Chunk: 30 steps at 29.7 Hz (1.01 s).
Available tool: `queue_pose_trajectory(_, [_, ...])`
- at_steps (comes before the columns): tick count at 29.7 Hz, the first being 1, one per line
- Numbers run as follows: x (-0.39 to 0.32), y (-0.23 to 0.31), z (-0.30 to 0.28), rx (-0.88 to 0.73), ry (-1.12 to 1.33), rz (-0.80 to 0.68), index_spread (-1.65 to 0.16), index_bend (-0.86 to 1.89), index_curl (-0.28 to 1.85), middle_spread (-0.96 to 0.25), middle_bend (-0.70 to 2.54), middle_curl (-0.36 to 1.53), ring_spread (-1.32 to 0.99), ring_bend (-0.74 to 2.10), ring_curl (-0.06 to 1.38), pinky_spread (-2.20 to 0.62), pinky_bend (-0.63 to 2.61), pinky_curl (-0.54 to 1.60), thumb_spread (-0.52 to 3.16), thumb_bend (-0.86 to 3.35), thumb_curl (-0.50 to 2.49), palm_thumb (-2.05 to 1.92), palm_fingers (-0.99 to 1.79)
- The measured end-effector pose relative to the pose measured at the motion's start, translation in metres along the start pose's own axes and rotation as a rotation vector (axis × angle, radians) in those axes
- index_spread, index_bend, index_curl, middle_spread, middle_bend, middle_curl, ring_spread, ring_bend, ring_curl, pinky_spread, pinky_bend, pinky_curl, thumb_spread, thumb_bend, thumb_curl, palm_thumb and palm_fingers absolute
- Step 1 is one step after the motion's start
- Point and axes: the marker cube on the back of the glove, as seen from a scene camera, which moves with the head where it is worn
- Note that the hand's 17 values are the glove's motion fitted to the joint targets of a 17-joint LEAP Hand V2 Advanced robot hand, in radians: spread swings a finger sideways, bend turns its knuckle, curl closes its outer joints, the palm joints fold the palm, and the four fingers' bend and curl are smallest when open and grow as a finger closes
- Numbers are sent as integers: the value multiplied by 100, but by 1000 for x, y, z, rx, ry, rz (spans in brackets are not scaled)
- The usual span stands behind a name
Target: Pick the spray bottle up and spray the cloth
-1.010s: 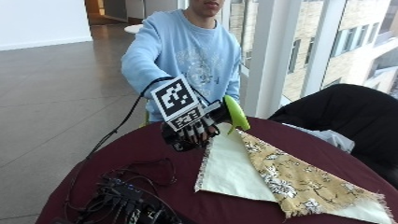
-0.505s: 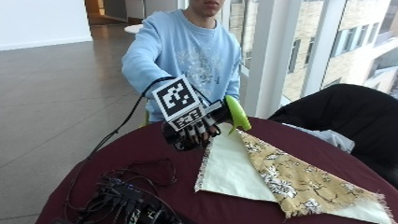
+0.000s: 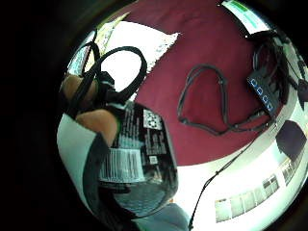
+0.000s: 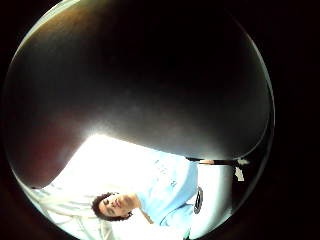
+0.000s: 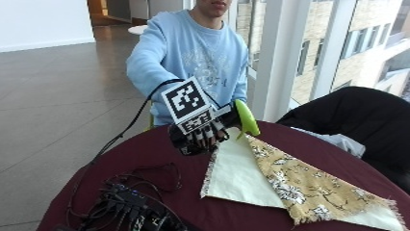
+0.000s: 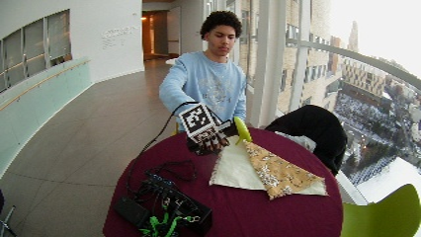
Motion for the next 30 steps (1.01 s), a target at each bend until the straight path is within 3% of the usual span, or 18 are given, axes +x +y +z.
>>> queue_pose_trajectory(16, [-17,4,14,77,-35,-53,-23,13,35,-8,20,44,-2,39,38,10,26,37,83,-2,62,94,110])
queue_pose_trajectory(30, [-144,34,69,356,-395,-520,-23,13,35,-8,20,44,-2,39,38,10,27,37,84,-2,62,94,110])
